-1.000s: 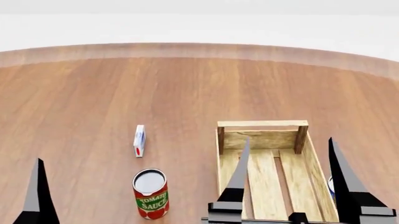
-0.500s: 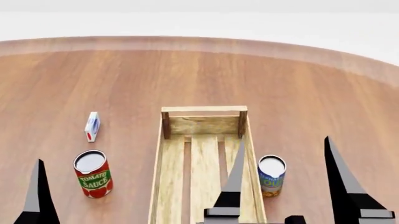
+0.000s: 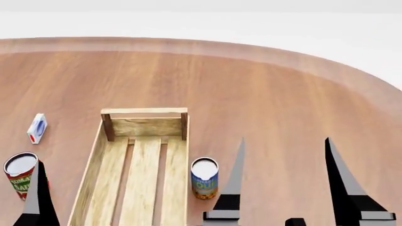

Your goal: Pick up the butter and put it in the tray.

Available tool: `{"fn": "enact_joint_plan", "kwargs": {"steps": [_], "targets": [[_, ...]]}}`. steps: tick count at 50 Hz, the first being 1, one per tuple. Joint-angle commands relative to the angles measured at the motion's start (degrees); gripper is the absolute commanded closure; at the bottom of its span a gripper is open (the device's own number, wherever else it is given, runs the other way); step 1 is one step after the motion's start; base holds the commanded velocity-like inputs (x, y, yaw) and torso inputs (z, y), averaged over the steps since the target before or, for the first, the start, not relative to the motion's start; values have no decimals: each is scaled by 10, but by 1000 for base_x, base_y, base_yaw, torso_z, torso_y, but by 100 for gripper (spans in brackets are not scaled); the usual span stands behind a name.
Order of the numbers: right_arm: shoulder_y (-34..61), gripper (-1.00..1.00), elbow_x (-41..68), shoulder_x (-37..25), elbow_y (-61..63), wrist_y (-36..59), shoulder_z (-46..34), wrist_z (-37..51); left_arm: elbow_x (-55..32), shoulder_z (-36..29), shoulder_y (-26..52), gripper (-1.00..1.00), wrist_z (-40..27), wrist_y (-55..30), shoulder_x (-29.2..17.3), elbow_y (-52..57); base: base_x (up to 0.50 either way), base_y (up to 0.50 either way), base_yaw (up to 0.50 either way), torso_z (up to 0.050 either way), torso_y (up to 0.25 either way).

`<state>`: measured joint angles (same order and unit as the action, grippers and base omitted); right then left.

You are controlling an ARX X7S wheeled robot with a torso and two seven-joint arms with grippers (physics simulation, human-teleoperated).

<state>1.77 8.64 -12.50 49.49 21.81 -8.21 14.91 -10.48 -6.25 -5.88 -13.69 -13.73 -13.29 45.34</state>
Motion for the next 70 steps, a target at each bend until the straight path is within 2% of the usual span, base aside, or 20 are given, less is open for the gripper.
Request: {"fn": "enact_joint_plan", "kwargs": {"steps": [1, 14, 28, 59, 64, 67, 68, 70], "targets": [[0, -100, -2, -5, -4, -3, -4, 5, -4, -4, 1, -100, -8, 1, -8, 1, 430, -305, 0, 0, 0], [7, -100, -6, -12, -13, 22, -11, 20, -9, -7, 3, -100, -15, 5, -14, -4, 479, -137, 0, 0, 0], [-5, -100, 5, -15, -21, -11, -9, 23, -12, -13, 4, -100, -23, 7, -20, -5, 0, 0, 0, 0, 0], [10, -100, -2, -50, -25, 0, -68, -5, -14, -23, 2, -100, -37, 17, -33, -7, 0, 0, 500, 0, 0], [-5, -100, 82, -57, -37, -58, -37, -51, -14, -27, 3, -100, -38, 19, -34, -14, 0, 0, 294, 0, 0], [-4, -100, 120, -85, -15, -46, -33, -83, -15, -29, 4, -100, -39, 17, -35, -11, 0, 0, 0, 0, 0], [-9, -100, 140, -115, 1, -48, -41, -121, -11, -31, 6, -100, -40, 17, -35, -13, 0, 0, 0, 0, 0], [-26, -100, 170, -125, 9, -63, -20, -131, -13, -31, 6, -100, -40, 17, -36, -13, 0, 0, 0, 0, 0]]}}
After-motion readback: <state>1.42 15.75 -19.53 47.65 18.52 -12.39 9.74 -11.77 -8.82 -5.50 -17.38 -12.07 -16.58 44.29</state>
